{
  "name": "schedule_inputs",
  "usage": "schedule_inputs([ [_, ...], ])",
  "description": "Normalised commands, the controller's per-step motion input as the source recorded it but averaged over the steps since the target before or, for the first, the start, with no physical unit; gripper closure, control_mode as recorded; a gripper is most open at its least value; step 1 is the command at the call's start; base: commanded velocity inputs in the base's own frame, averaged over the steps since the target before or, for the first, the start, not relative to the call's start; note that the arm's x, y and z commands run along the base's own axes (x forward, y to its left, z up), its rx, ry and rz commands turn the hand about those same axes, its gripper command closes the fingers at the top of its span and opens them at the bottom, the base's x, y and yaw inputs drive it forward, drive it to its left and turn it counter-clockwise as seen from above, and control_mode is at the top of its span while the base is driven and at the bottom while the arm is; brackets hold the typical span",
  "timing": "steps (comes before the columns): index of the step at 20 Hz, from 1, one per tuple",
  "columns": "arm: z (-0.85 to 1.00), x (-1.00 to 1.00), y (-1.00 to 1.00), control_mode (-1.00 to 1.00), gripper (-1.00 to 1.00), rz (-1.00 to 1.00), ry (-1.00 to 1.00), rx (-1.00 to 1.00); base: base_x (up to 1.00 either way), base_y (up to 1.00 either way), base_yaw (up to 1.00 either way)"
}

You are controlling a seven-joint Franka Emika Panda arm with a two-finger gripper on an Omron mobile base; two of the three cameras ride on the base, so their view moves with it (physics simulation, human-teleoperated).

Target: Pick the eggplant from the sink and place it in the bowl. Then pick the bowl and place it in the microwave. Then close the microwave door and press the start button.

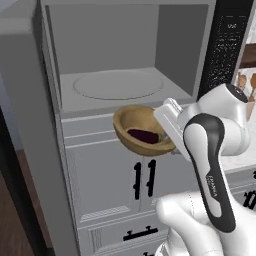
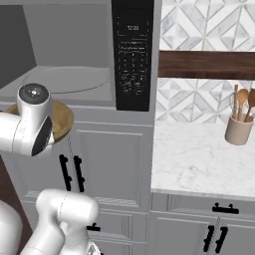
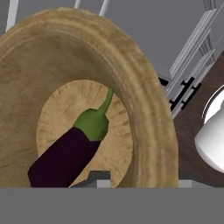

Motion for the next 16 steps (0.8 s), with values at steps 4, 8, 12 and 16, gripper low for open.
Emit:
schedule_inputs([
  [4,0.00,0.00,0.00,1.00,1.00,0.00,0.00,0.00,0.00,0.28,0.04],
  [8,0.00,0.00,0.00,1.00,1.00,0.00,0.00,0.00,0.00,0.08,0.02],
  [12,0.00,0.00,0.00,1.00,1.00,0.00,0.00,0.00,0.00,0.00,0.00],
  [16,0.00,-0.14,0.00,-1.00,1.00,0.01,-0.06,-0.03,0.00,0.00,0.00],
])
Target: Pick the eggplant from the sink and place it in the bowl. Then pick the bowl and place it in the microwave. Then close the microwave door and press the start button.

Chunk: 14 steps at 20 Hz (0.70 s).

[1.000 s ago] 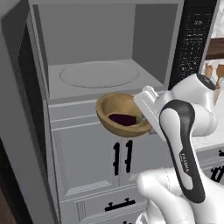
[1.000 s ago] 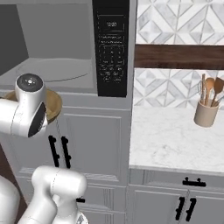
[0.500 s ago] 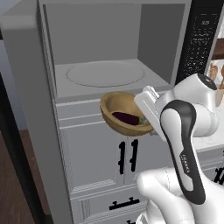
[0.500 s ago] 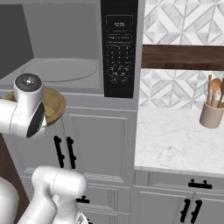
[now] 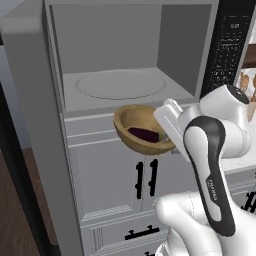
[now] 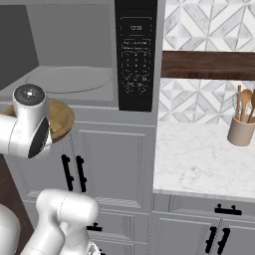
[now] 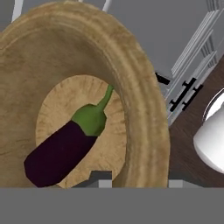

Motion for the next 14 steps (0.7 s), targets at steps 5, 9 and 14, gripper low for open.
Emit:
schedule_inputs([
  [5,0.75,-0.50,-0.10,-1.00,1.00,0.00,-0.23,-0.07,0.00,0.00,0.00],
  [9,0.70,0.35,-0.29,-1.00,1.00,-0.04,-0.05,-0.04,0.00,0.00,0.00],
  [14,0.51,0.74,-0.23,-1.00,1.00,0.00,0.00,-0.01,0.00,0.00,0.00],
])
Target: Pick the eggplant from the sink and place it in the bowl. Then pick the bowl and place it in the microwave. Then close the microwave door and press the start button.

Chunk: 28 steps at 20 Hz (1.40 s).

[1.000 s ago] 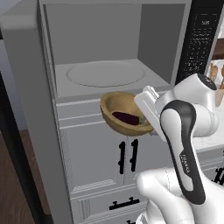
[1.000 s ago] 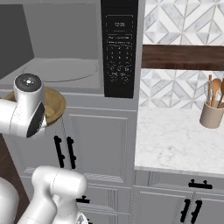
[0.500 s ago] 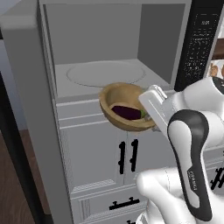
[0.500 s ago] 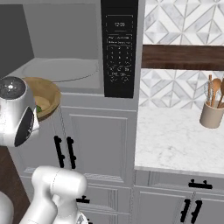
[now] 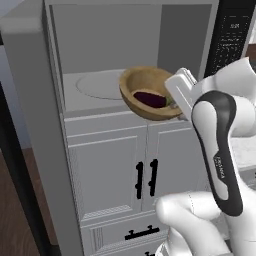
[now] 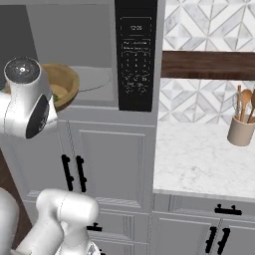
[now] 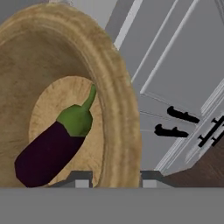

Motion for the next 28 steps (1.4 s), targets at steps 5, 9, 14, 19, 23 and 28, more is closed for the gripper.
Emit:
schedule_inputs([
  [5,0.17,0.83,0.05,-1.00,1.00,0.00,0.00,-0.03,0.00,0.00,0.00],
  [9,0.00,1.00,0.14,-1.00,1.00,0.00,0.00,-0.06,0.00,0.00,0.00],
  [14,-0.02,0.94,0.12,-1.00,1.00,0.00,0.00,-0.05,0.00,0.00,0.00],
  [19,-0.01,0.62,0.15,-1.00,1.00,0.00,0.00,-0.02,0.00,0.00,0.00],
  [23,-0.05,0.44,0.22,-1.00,1.00,0.00,0.00,-0.01,0.00,0.00,0.00],
  [28,-0.05,0.02,0.15,-1.00,-1.00,0.00,-0.01,-0.02,0.00,0.00,0.00],
])
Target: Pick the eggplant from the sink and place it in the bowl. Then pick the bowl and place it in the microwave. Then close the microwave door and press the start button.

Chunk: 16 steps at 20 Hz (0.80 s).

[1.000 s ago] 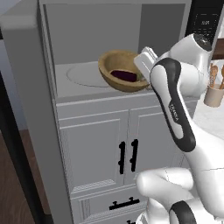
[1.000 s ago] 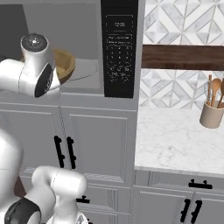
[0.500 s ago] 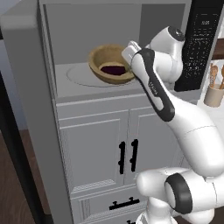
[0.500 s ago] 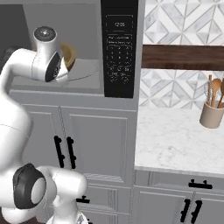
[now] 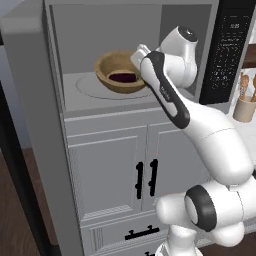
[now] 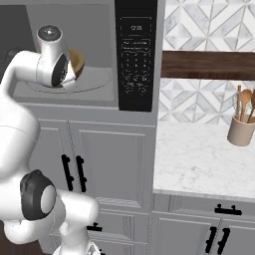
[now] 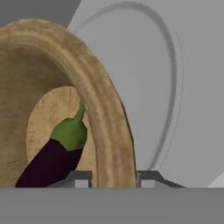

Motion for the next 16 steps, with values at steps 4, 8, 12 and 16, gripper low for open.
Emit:
schedule_inputs([
  [4,0.00,-0.13,0.00,-1.00,-1.00,0.00,-0.08,0.00,0.00,0.00,0.00],
  [8,0.00,-0.45,-0.03,-1.00,-1.00,0.00,-0.09,0.00,0.00,0.00,0.00],
  [12,0.00,-0.98,0.00,-1.00,-1.00,0.00,-0.15,0.00,0.00,0.00,0.00],
  [16,-0.14,-1.00,-0.05,-1.00,-1.00,-0.02,-0.18,-0.13,0.00,0.00,0.00],
])
